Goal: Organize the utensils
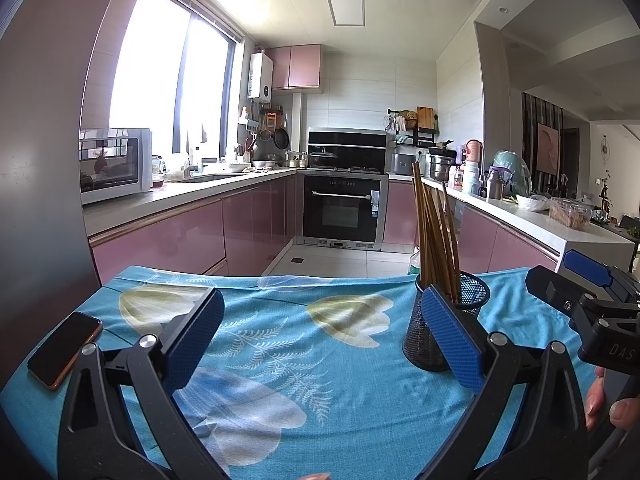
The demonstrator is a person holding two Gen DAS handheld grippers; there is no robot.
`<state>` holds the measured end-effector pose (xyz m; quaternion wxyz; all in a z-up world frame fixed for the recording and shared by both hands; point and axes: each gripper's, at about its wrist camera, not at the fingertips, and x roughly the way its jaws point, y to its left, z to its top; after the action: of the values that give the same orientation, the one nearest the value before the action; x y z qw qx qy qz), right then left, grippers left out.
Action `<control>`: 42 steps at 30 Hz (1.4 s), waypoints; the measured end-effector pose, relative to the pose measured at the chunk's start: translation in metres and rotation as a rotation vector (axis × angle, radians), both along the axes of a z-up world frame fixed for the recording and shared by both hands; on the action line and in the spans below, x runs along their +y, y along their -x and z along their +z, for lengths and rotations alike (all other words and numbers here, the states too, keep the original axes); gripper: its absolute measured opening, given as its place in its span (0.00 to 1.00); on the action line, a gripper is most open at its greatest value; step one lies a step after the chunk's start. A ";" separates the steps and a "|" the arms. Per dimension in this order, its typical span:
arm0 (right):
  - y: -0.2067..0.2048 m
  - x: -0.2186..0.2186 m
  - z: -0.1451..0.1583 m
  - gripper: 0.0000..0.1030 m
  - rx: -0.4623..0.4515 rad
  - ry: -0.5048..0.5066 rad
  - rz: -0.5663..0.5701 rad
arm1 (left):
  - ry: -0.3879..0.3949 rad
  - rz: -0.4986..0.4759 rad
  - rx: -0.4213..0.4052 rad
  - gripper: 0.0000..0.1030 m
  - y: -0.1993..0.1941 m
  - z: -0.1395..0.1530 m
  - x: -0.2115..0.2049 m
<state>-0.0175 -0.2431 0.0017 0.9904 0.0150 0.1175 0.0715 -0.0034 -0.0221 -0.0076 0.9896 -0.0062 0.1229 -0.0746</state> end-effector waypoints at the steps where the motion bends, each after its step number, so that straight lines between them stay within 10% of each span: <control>1: 0.000 0.000 0.000 0.94 0.000 0.001 -0.001 | 0.001 -0.001 0.000 0.95 0.000 0.000 0.000; 42: -0.006 -0.005 -0.008 0.94 0.036 0.027 -0.019 | -0.011 -0.003 0.039 0.95 -0.007 -0.005 0.003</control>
<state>-0.0117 -0.2484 -0.0067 0.9888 0.0039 0.1363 0.0601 0.0036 -0.0195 -0.0126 0.9869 -0.0017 0.1425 -0.0755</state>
